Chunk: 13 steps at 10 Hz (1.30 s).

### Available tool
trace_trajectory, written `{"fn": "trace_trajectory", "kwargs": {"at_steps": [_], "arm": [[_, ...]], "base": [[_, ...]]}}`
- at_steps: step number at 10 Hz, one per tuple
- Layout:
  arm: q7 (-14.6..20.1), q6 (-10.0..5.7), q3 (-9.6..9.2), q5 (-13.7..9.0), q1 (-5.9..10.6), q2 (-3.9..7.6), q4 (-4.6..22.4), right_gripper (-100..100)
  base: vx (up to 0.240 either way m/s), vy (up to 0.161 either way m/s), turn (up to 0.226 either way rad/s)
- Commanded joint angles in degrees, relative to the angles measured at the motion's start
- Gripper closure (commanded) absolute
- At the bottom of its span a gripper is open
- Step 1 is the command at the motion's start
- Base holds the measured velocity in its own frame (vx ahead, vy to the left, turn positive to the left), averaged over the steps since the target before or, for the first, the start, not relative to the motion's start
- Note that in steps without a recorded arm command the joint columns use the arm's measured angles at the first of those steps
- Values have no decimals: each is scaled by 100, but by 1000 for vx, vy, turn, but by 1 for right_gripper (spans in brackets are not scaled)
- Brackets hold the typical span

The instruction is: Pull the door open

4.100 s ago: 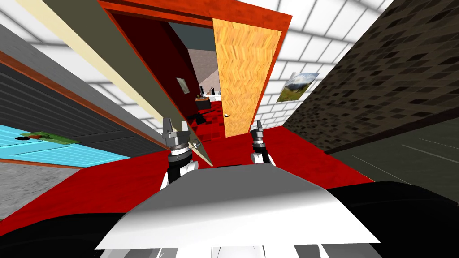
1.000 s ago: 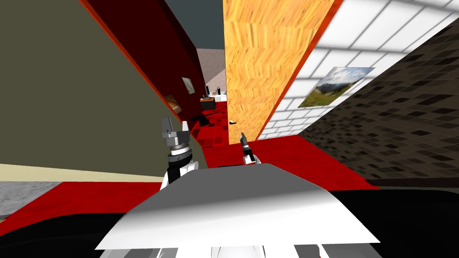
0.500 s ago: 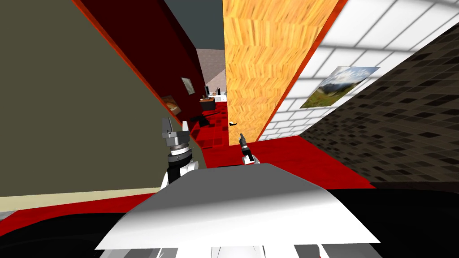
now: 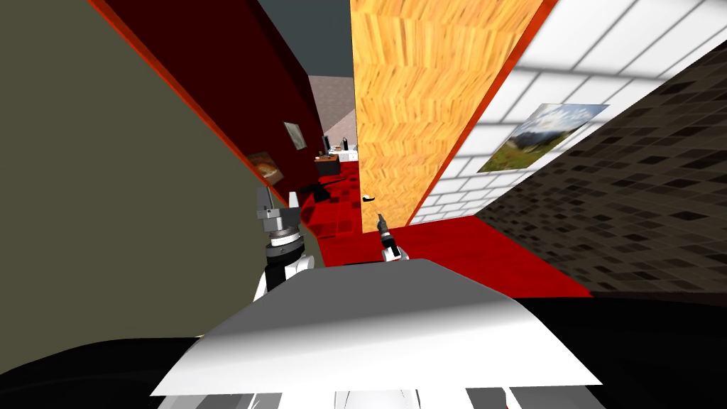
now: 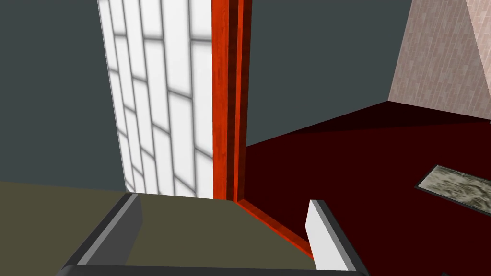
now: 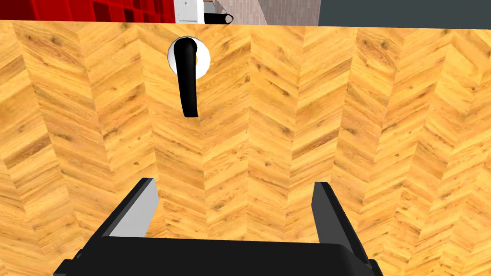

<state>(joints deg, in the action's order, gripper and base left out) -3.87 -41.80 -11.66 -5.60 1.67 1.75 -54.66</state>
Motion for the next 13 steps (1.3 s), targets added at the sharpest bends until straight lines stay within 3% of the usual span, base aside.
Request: {"fn": "trace_trajectory", "kwargs": {"at_steps": [1,6,10,12,13], "arm": [[-22,-37,-22,-8,65,-40,195,-100],[-89,-193,-104,-49,371,-226,1027,-100],[-128,-287,-154,-73,555,-374,1528,-100],[-142,-320,-171,-81,620,-438,1705,-100],[-132,-287,-163,-79,596,-405,1612,-100]], "base": [[98,-2,-32],[144,-3,-76],[172,44,-115],[156,75,-116],[79,51,-36]]}}
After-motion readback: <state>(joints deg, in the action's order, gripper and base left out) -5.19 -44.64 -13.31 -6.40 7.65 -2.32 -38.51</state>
